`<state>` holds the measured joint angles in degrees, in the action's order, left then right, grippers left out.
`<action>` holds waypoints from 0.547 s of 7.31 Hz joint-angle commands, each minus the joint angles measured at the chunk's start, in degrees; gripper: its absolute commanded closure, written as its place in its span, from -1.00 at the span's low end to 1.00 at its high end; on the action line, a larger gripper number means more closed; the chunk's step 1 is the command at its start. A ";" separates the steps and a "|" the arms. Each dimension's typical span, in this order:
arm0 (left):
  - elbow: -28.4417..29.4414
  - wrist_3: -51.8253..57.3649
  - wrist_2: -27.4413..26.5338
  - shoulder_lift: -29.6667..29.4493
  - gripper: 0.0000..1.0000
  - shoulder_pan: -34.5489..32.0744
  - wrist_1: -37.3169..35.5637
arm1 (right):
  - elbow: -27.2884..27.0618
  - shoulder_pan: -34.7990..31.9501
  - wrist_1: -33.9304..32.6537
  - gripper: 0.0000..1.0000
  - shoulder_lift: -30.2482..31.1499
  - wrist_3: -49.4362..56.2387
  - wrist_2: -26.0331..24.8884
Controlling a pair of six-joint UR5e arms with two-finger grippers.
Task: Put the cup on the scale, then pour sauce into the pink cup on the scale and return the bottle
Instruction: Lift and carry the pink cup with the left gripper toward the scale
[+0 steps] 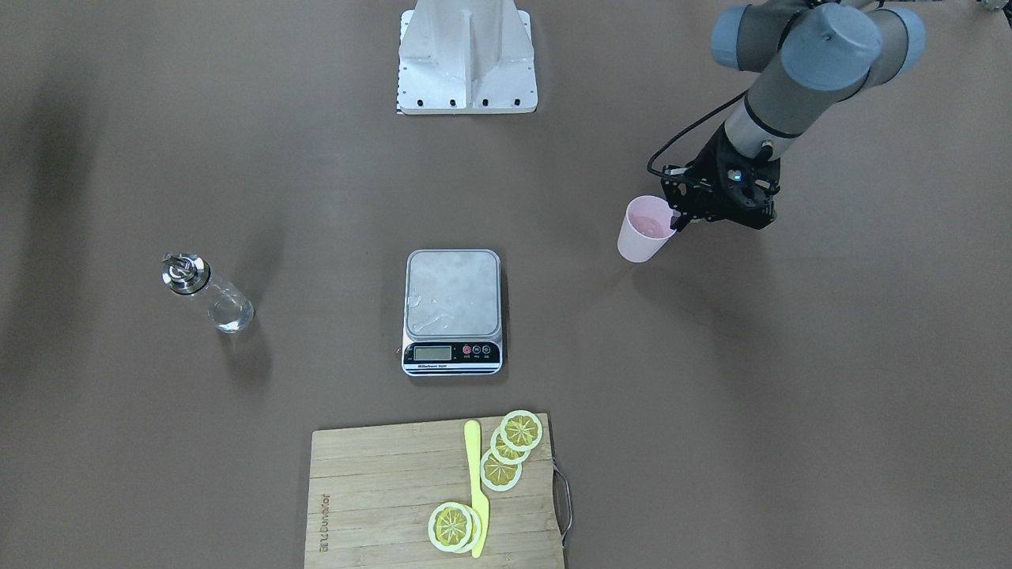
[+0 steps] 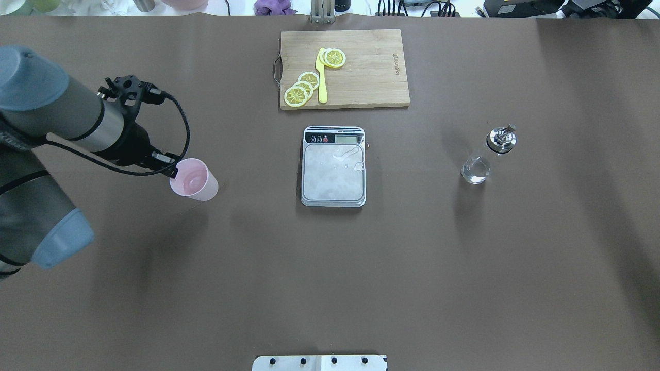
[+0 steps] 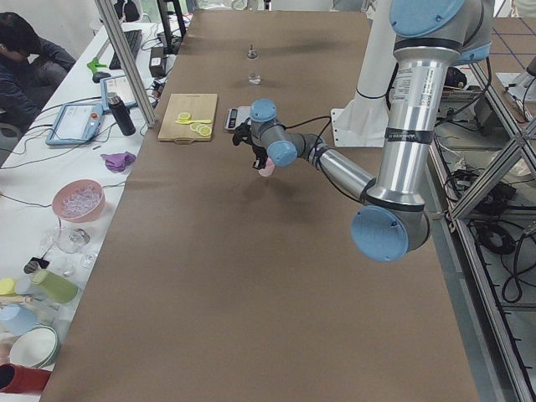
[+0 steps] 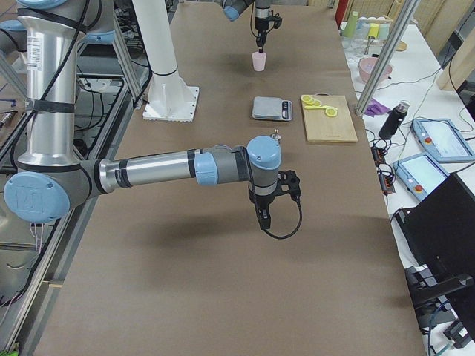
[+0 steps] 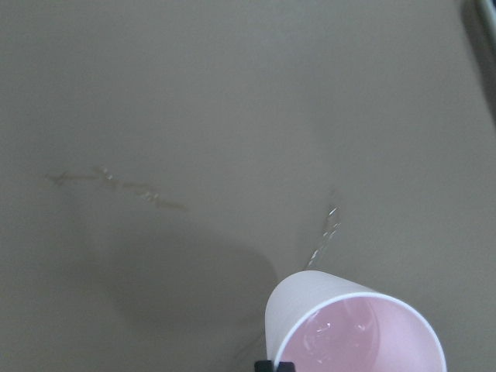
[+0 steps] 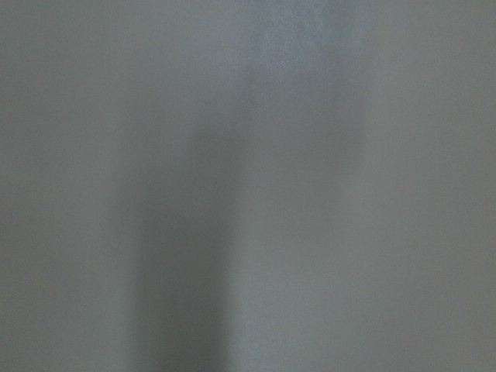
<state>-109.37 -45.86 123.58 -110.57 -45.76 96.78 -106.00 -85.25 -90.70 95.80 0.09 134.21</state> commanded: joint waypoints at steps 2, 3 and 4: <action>2.83 -9.05 -1.93 -11.74 1.00 0.50 -10.73 | 0.00 0.00 0.00 -1.00 -0.09 -0.09 0.09; 5.55 -14.56 -2.20 -15.34 1.00 1.02 -10.73 | 0.00 0.00 0.00 -1.00 0.00 -0.09 0.00; 7.05 -18.09 -2.21 -18.24 1.00 2.25 -10.73 | 0.00 0.00 0.00 -1.00 -0.09 -0.09 0.00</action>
<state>-104.63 -59.00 121.68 -124.90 -44.65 86.32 -106.00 -85.25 -90.70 95.75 0.00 134.23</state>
